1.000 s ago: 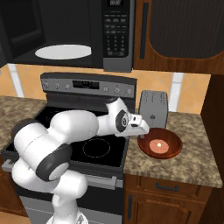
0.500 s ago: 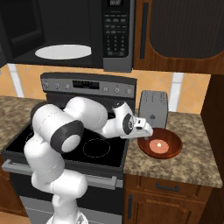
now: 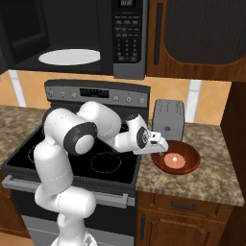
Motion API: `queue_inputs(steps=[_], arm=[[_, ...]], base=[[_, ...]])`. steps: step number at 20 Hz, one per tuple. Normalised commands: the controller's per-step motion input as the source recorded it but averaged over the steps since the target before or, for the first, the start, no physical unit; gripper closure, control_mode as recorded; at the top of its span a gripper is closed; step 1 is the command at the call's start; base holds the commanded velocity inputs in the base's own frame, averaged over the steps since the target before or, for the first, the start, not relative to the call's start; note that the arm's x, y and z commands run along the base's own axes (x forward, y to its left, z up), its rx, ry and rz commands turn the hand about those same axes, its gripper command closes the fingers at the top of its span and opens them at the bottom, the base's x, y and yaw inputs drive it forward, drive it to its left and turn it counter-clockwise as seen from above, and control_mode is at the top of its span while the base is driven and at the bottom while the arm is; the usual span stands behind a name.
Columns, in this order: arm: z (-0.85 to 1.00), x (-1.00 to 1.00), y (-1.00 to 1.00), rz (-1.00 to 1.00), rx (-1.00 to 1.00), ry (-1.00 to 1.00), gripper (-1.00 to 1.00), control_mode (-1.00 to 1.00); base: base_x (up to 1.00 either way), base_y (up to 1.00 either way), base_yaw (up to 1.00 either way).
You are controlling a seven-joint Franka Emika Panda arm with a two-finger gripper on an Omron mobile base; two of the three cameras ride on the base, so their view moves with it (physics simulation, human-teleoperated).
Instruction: Open the microwave, place the bowl with waffle inside the microwave, then close the microwave door and turn it on.
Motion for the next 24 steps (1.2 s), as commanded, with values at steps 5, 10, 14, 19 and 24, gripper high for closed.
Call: queue_inputs(steps=[5,10,14,19,24], arm=[[-0.06,0.06,-0.05,0.00,0.00,0.03,1.00,-1.00],[0.00,0.00,-0.06,0.00,0.00,0.00,1.00,-1.00],[0.00,0.00,-0.01,0.00,0.00,0.00,1.00,-1.00],[0.35,-0.44,0.06,0.04,0.00,0.00,1.00,-1.00],[0.89,-0.80,0.35,0.17,0.00,0.00,1.00,-1.00]], base=[[0.00,0.00,0.00],[0.00,0.00,0.00],[0.00,0.00,0.00],[0.00,0.00,0.00],[0.00,0.00,0.00]])
